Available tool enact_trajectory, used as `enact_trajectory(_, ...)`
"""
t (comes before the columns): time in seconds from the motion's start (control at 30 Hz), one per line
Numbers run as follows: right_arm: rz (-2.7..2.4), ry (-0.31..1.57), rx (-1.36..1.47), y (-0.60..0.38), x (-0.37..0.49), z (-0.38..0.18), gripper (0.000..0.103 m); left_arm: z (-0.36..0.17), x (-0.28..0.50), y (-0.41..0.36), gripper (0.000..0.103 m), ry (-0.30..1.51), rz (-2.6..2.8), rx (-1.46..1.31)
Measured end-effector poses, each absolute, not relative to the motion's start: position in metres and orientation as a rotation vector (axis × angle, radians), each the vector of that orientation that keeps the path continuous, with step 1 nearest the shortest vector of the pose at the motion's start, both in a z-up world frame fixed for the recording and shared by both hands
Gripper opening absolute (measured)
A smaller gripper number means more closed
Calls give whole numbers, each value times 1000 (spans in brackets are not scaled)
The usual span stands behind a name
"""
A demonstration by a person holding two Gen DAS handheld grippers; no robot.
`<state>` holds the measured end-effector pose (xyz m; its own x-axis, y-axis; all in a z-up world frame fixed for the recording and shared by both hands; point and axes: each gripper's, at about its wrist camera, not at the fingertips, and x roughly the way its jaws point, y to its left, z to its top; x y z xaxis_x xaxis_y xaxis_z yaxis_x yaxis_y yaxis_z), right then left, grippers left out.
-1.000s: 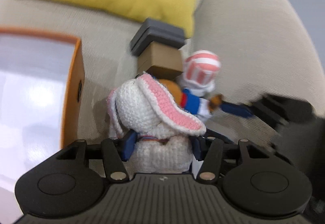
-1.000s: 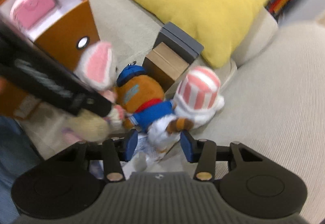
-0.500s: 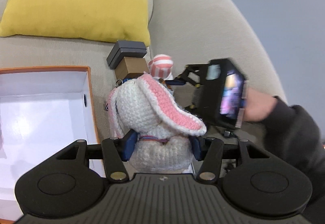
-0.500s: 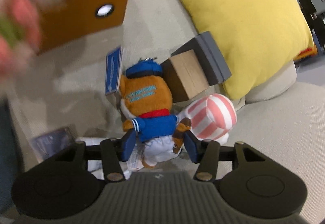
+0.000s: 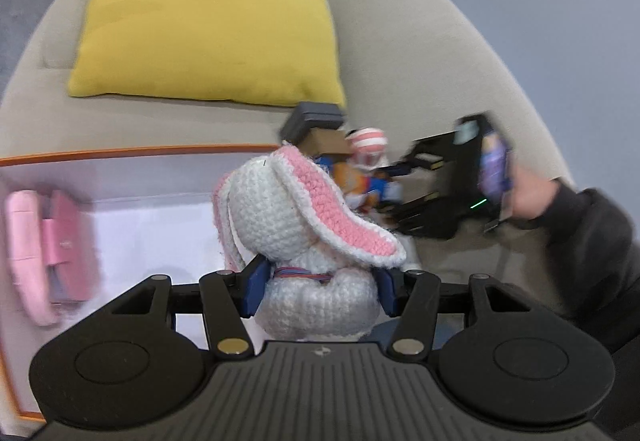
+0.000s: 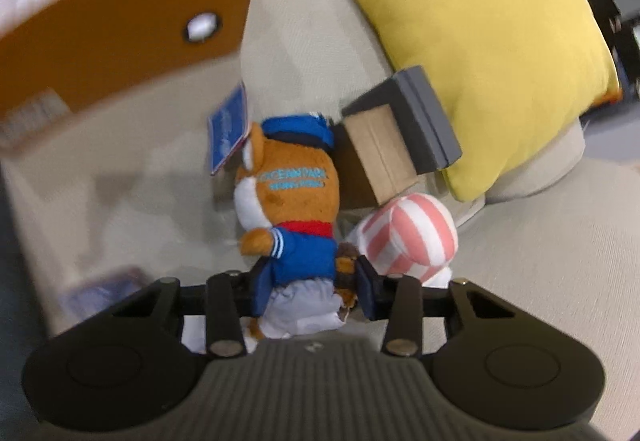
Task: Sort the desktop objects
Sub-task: 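Carry the bunny and sailor bear plush over the orange box with both tools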
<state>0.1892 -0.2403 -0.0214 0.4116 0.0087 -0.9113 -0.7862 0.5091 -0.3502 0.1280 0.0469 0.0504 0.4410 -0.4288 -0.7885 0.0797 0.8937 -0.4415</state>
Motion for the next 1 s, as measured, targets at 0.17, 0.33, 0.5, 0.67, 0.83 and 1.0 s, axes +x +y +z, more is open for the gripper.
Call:
enact_trajectory(0.17, 601, 1100, -544, -246, 187, 24, 42, 37, 122, 77, 63, 1093, -298, -302)
enact_trajectory(0.33, 538, 1069, -348, -235, 175, 64, 40, 33, 116, 103, 63, 1100, -302, -243)
enact_trajectory(0.5, 527, 991, -180, -215, 162, 108, 40, 35, 118, 118, 63, 1099, -326, -196)
enact_trajectory(0.67, 508, 973, 2, -172, 153, 113, 40, 20, 130, 127, 63, 1147, -351, -146)
enact_trajectory(0.83, 405, 975, 110, -126, 150, 65, 40, -4, 142, 128, 63, 1180, -371, -69)
enact_trajectory(1.0, 361, 1028, 224, -97, 150, 22, 39, -21, 155, 129, 63, 1188, -378, -12)
